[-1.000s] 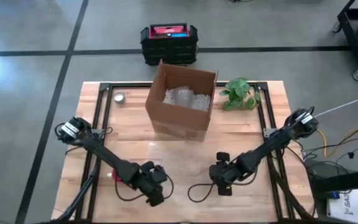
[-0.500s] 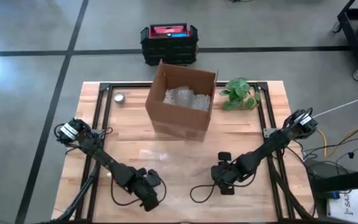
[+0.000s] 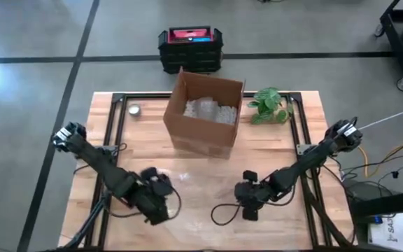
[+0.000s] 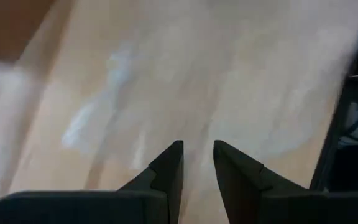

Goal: Wrap mug
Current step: Wrap the orange mug with bubble wrap

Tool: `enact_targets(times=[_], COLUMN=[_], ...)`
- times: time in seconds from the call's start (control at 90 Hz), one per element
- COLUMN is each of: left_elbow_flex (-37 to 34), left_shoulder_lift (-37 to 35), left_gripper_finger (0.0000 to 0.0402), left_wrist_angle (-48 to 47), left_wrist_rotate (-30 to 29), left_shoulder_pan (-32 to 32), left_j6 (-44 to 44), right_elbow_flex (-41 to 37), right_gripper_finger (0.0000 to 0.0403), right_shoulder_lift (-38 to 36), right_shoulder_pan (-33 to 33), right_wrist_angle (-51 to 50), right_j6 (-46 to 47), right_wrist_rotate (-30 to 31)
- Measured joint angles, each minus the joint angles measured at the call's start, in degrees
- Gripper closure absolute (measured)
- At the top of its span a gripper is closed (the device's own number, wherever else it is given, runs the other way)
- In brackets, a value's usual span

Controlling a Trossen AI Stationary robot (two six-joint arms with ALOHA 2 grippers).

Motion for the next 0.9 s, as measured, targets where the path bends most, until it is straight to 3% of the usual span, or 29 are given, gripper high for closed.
enact_targets(times=[0.267, 0.5, 0.678, 0.9], left_elbow_flex=[-8.23, -14.85, -18.49, -22.31], left_shoulder_lift=[-5.99, -6.63, -6.01, -5.01], left_gripper_finger=[0.0264, 0.021, 0.0209, 0.0242], left_wrist_angle=[0.15, 3.79, 9.68, 13.8], left_wrist_rotate=[5.62, 12.68, 14.14, 14.16], left_shoulder_pan=[-3.91, -4.9, -4.85, -4.83], left_j6=[-15.66, -19.92, -19.84, -19.82], right_elbow_flex=[-0.95, -1.59, -1.76, -1.77], right_gripper_finger=[0.0257, 0.0242, 0.0238, 0.0247], right_shoulder_lift=[0.71, 0.91, 0.96, 0.96], right_shoulder_pan=[0.5, 0.73, 0.73, 0.73], right_wrist_angle=[4.35, 4.49, 4.83, 5.19], right_j6=[0.06, -1.49, -1.56, -1.67], right_wrist_rotate=[1.87, 2.0, 2.45, 3.5])
